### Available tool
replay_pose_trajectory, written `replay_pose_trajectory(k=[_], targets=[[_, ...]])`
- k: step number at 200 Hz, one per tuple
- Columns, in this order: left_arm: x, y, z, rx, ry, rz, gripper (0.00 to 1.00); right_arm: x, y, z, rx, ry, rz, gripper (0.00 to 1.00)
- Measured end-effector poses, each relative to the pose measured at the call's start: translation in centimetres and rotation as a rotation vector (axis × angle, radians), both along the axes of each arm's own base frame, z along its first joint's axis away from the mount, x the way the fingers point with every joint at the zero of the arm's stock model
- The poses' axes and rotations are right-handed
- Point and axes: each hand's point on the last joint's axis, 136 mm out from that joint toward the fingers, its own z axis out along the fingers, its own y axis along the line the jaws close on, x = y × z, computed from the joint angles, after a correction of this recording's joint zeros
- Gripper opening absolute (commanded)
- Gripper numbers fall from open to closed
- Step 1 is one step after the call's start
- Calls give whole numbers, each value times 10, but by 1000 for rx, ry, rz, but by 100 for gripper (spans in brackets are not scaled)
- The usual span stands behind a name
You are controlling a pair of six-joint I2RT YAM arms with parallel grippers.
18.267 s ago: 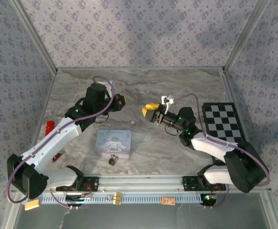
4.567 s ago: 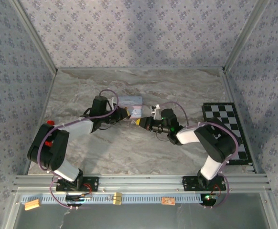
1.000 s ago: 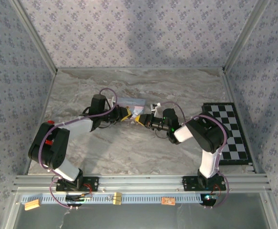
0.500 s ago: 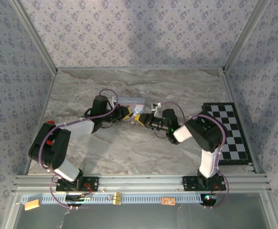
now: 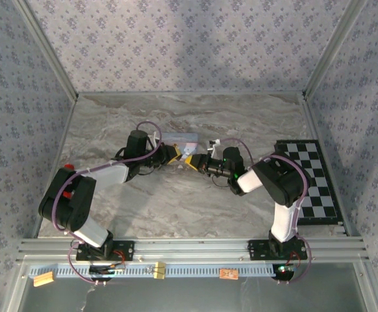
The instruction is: Unlock the padlock with the key
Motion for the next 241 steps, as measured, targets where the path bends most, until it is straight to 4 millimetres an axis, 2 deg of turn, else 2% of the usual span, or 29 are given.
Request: replay_pose_trajectory(k=[64,241], targets=[[-2,-4,2,0,-3,-12,0,1,7,6,-33,-44,14,0],[-3,-12,7,61,-35,-58,0,3,3,11,-35,-37,7,0]])
